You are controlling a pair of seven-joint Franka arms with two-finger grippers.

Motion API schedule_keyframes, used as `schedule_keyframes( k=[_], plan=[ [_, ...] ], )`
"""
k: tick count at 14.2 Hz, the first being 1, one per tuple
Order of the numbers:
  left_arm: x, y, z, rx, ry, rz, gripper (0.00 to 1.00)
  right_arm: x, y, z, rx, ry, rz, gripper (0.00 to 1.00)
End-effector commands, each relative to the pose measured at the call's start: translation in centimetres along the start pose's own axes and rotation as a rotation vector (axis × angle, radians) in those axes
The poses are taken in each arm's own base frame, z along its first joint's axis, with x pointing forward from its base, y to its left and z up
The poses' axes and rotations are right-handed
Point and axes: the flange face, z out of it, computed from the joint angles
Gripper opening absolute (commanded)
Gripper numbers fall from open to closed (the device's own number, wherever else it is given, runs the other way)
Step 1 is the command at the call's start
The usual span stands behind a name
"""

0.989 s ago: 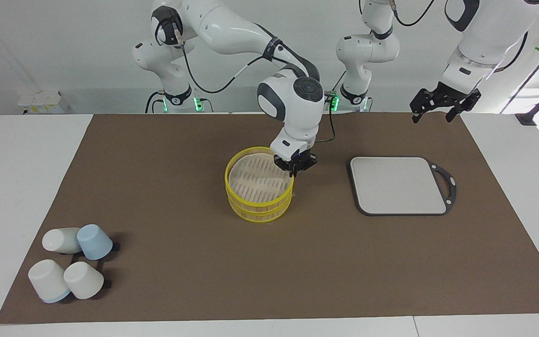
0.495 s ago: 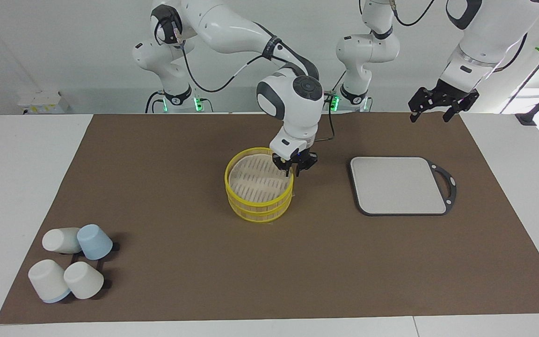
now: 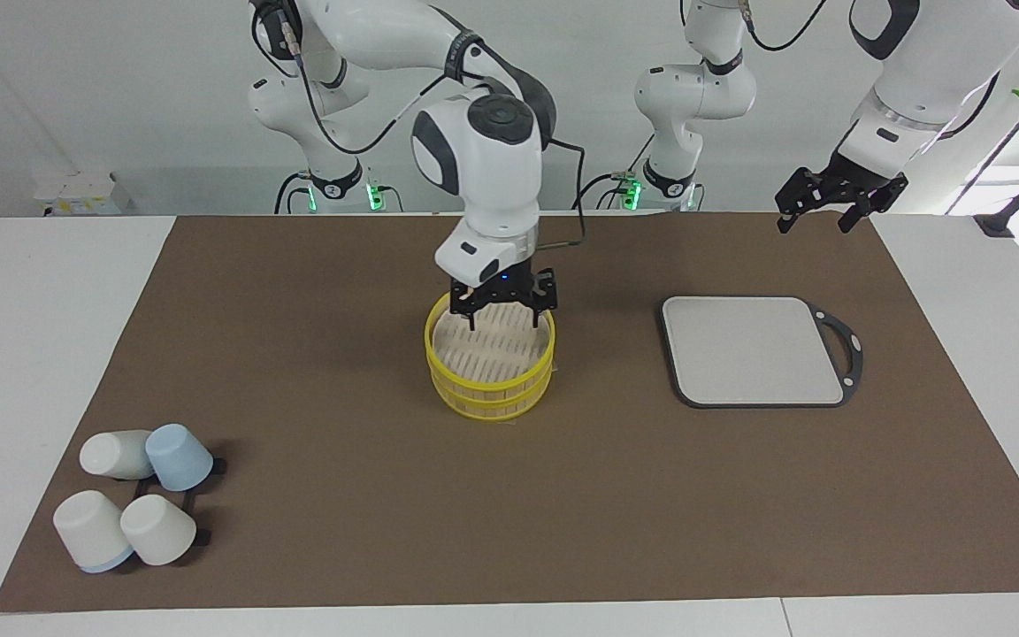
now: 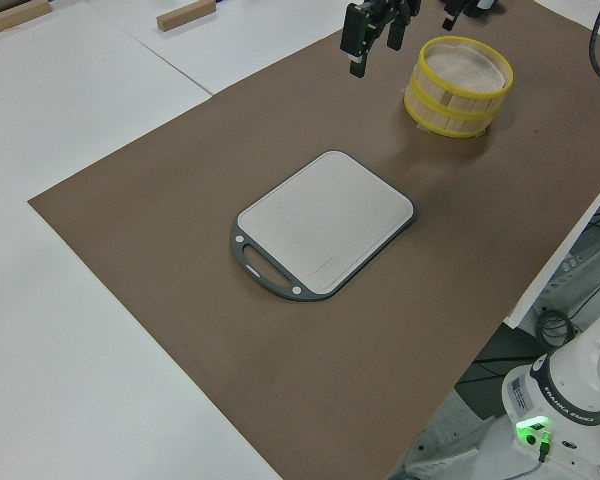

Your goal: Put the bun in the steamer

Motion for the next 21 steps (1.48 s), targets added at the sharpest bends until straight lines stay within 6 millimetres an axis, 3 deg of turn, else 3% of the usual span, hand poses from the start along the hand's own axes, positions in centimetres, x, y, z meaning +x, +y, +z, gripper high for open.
schedule_keyframes(
  k=[1, 4, 7, 10, 12, 17, 18, 21],
  plan=[
    [-0.4, 0.3, -1.0, -0.012, 0.013, -0.008, 1.0, 1.4, 6.6, -2.1, 0.0, 0.01, -0.085, 1.0],
    [-0.4, 0.6, -0.9, -0.005, 0.009, -0.001, 1.0, 2.1, 14.9, -4.9, -0.001, -0.023, -0.142, 1.0],
    [-0.3, 0.7, -1.1, 0.008, 0.006, 0.002, 1.0, 0.3, 21.0, -7.8, -0.012, -0.102, -0.169, 1.0],
    [-0.4, 0.6, -1.4, 0.024, -0.002, 0.004, 1.0, -1.6, 24.4, -10.6, -0.014, -0.134, -0.121, 1.0],
    [-0.5, 0.5, -1.5, 0.038, -0.014, 0.005, 1.0, -2.8, 26.5, -11.4, -0.017, -0.167, -0.088, 1.0],
    [-0.6, 0.3, -1.6, 0.036, -0.013, 0.009, 1.0, -8.3, 30.3, -11.2, -0.016, -0.166, -0.049, 1.0],
    [-0.6, 0.3, -1.6, 0.036, -0.013, 0.009, 1.0, -9.1, 30.6, -11.5, -0.02, -0.142, -0.049, 1.0],
    [-0.7, 0.4, -1.6, 0.035, -0.013, 0.011, 1.0, -9.7, 34.4, -11.6, -0.018, -0.145, -0.014, 1.0]
  ],
)
